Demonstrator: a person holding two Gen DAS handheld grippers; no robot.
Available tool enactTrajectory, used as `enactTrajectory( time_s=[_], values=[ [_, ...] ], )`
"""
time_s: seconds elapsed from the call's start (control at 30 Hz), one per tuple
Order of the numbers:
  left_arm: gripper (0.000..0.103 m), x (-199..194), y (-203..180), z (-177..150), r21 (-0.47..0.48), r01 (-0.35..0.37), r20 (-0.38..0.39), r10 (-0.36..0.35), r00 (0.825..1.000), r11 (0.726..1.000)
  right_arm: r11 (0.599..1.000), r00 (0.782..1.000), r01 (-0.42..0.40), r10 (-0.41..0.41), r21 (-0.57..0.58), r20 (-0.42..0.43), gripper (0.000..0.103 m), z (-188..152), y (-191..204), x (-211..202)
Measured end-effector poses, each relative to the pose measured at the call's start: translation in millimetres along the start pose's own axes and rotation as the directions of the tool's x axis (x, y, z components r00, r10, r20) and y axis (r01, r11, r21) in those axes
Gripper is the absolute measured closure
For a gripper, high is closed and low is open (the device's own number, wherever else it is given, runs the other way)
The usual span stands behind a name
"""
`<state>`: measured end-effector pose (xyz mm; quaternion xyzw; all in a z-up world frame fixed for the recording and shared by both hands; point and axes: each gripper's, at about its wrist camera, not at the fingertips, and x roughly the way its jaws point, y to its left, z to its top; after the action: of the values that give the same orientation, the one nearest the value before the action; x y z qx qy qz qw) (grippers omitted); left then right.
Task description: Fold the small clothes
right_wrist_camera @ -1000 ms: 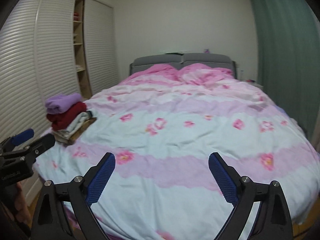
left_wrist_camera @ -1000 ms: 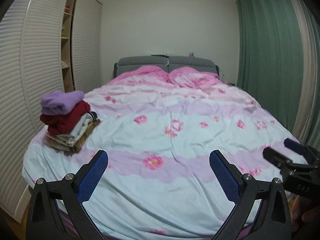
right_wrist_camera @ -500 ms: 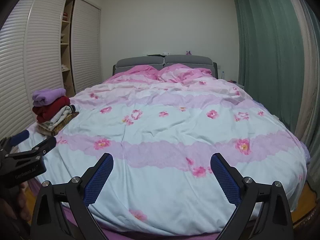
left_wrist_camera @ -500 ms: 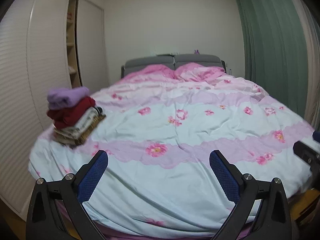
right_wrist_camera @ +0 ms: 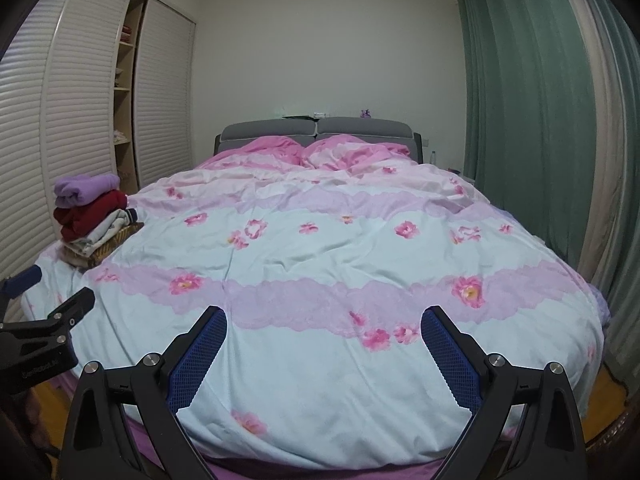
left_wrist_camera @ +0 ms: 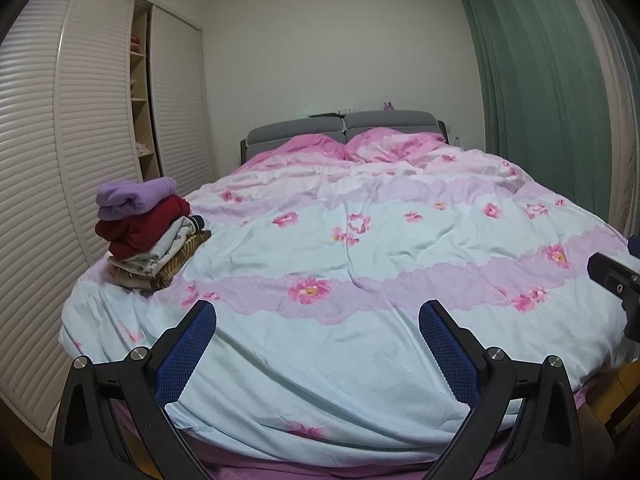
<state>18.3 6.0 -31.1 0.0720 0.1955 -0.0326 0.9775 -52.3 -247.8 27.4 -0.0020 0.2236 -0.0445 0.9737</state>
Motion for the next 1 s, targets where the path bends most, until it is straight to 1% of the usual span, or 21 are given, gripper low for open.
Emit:
enactTrajectory(
  time_s=[0.4, 1.0],
  values=[
    [0.0, -1.0, 0.3, -0.7, -0.005, 0.001, -0.012, -0.001, 1.0, 1.0, 1.0, 1.0, -0.013, 0.013, 0.006, -0.017, 0.004, -0.2, -2.2, 3.1],
    [0.0, -0.7, -1.0, -1.2, -0.006, 0.001, -0.014, -0.001, 1.0, 1.0, 1.0, 1.0, -0.016, 0.016, 0.009, -0.018, 0.004, 0.3, -4.5, 3.9]
  ],
)
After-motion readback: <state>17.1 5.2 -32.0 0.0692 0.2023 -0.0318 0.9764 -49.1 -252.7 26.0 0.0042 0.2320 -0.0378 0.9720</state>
